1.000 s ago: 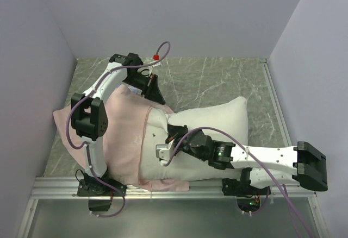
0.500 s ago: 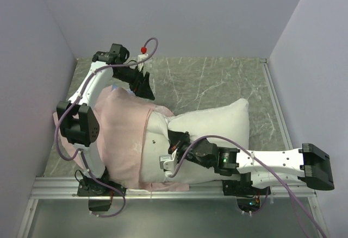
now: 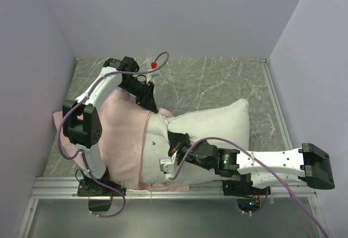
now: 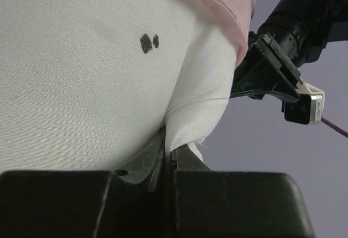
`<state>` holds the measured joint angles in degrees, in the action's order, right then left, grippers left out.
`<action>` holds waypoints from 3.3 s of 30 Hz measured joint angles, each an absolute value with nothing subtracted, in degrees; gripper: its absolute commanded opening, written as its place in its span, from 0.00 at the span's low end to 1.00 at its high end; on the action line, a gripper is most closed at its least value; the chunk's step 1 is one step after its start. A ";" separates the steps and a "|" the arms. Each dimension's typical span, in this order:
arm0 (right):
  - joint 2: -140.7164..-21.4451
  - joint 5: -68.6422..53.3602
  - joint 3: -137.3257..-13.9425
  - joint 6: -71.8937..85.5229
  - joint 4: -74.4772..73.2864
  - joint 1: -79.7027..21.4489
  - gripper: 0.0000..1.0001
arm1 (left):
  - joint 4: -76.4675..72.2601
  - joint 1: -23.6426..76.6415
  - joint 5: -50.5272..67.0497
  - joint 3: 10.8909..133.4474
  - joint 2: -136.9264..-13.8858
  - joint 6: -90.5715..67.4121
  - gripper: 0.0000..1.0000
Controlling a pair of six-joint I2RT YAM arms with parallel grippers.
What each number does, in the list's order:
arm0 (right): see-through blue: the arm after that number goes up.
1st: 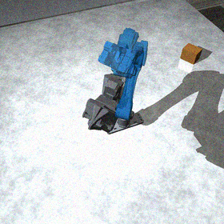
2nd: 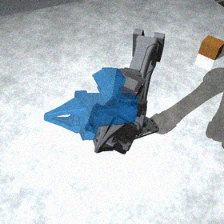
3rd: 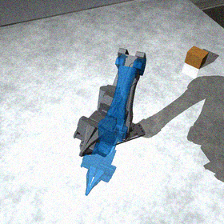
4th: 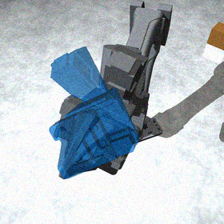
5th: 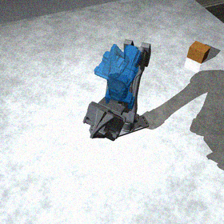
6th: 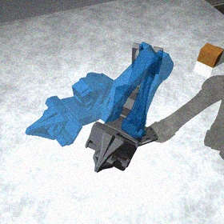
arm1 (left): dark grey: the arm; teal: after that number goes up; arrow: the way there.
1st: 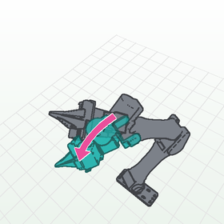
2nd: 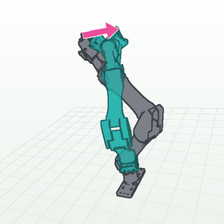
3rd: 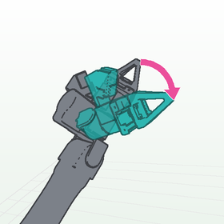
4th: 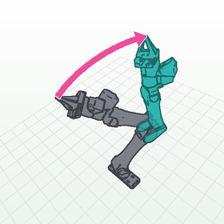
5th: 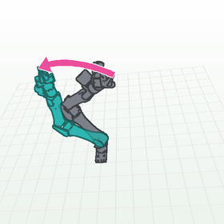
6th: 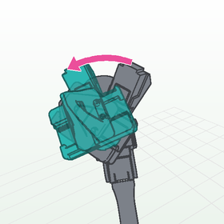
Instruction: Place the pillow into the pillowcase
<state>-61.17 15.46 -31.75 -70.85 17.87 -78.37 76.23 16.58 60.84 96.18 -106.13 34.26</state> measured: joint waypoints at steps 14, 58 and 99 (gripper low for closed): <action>-62.19 15.09 -31.83 -71.09 19.55 -77.34 0.00 | 32.10 28.97 65.34 86.43 -100.44 -8.14 0.00; -100.57 0.69 -69.45 -38.04 7.51 -35.40 0.57 | 23.62 9.04 30.04 94.72 -94.43 -2.52 0.85; -93.03 -29.78 -69.49 11.73 -25.54 -22.81 0.00 | 33.54 36.38 15.16 97.32 -103.28 8.73 0.00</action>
<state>-93.03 -29.78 -69.49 11.73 -25.54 -22.81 33.54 36.38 15.16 97.32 -103.28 8.73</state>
